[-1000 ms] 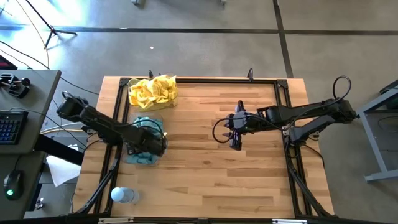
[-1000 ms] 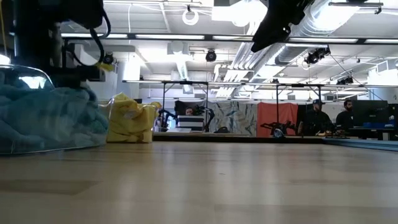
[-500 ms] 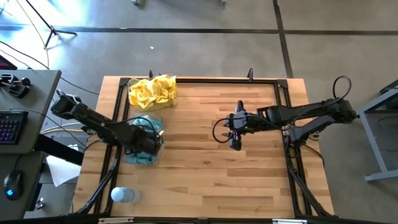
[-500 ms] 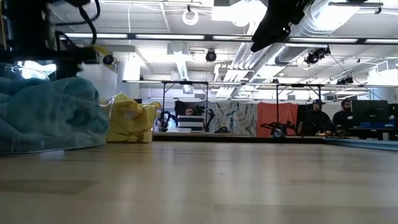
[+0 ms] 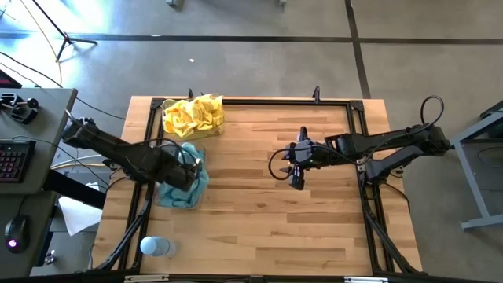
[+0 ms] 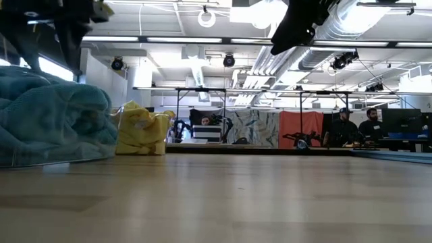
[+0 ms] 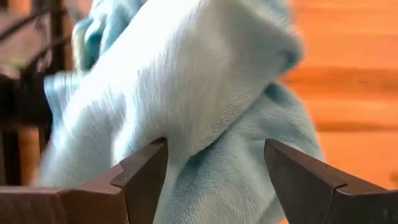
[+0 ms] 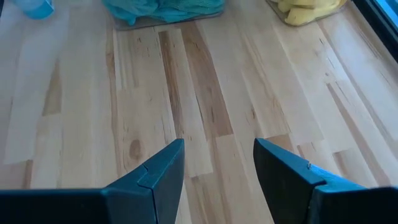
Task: Sort microfiber towel by color & place in baskets
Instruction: Put the blue microfiber cloth into the bottom transparent bin, then return to Home Position
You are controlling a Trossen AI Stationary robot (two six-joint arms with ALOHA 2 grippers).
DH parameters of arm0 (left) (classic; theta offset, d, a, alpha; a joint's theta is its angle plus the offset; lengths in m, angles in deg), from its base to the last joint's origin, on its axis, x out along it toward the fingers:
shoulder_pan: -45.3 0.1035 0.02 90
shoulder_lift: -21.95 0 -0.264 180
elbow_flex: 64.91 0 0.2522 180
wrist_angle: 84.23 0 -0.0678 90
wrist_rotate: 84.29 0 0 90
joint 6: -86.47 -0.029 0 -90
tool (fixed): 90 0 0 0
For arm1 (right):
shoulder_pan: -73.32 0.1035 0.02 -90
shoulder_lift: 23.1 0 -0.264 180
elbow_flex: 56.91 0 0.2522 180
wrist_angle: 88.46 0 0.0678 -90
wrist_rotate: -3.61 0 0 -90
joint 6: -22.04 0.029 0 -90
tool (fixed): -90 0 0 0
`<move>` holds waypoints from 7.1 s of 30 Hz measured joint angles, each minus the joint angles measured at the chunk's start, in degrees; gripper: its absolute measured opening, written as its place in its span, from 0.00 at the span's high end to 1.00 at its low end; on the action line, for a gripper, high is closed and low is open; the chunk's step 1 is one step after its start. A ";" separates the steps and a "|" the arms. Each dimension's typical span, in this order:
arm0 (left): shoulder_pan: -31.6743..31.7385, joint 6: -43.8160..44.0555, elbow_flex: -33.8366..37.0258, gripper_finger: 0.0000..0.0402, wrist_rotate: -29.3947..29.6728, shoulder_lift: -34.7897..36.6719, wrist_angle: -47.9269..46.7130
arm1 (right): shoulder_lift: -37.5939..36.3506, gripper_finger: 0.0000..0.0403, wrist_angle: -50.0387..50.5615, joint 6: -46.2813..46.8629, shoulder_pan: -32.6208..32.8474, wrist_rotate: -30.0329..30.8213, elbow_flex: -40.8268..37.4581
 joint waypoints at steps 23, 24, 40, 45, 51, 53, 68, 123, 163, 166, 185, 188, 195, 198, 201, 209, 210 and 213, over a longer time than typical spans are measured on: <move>2.88 -66.45 -2.71 0.85 18.17 1.55 9.55 | 0.00 0.53 -4.19 21.72 -0.01 8.80 0.00; 2.90 -70.69 -2.19 0.92 19.84 1.67 11.94 | 0.00 0.53 -4.19 22.42 -0.01 8.89 0.00; 15.51 -118.25 34.64 1.00 -8.15 29.71 72.79 | 0.00 0.53 -6.94 27.53 -0.01 10.49 0.00; 19.40 -116.22 45.31 1.00 -13.35 40.10 79.15 | 0.00 0.53 -6.94 30.90 -0.01 10.54 0.00; 22.50 -115.54 52.45 1.00 -17.48 49.23 82.40 | 0.00 0.53 -6.94 32.04 -0.01 10.58 0.00; 23.08 -113.92 54.11 1.00 -17.48 51.74 82.21 | 0.00 0.53 -6.94 31.95 -0.01 10.58 0.00; 23.49 -115.98 58.72 1.00 -19.03 64.12 79.95 | 0.00 0.53 -6.80 31.45 -0.01 10.54 0.00; 23.34 -110.55 58.66 1.00 -18.57 64.28 79.84 | -57.29 1.00 -46.31 -1.72 -5.28 -10.11 -63.87; 23.36 -110.53 58.66 1.00 -18.13 64.26 79.83 | -73.79 1.00 -35.55 -7.13 -5.28 -8.66 -63.67; 23.36 -110.55 58.66 1.00 -18.13 64.26 79.84 | -73.79 1.00 -35.55 -7.13 -5.28 -8.66 -63.67; 23.36 -110.53 58.66 1.00 -18.13 64.26 79.82 | -73.79 1.00 -35.57 -7.13 -5.28 -8.61 -63.69; 23.36 -110.53 58.66 1.00 -18.13 64.26 79.82 | -73.79 1.00 -35.57 -7.13 -5.28 -8.61 -63.69; 23.36 -110.53 58.66 1.00 -18.15 64.26 79.82 | -73.77 1.00 -35.57 -7.13 -5.28 -8.59 -63.69; 23.36 -110.55 58.66 1.00 -18.15 64.26 79.82 | -73.77 1.00 -35.57 -7.13 -5.28 -8.59 -63.69; 23.36 -110.53 58.66 1.00 -18.15 64.27 79.83 | -73.77 1.00 -35.57 -7.13 -5.28 -8.59 -63.69; 23.36 -110.53 58.66 1.00 -18.15 64.27 79.83 | -73.77 1.00 -35.57 -7.13 -5.28 -8.59 -63.69; 23.36 -110.53 58.66 1.00 -18.15 64.26 79.83 | -73.77 1.00 -35.57 -7.13 -5.26 -8.59 -63.69; 23.36 -110.53 58.66 1.00 -18.15 64.26 79.84 | -73.77 1.00 -35.56 -7.13 -5.27 -8.59 -63.69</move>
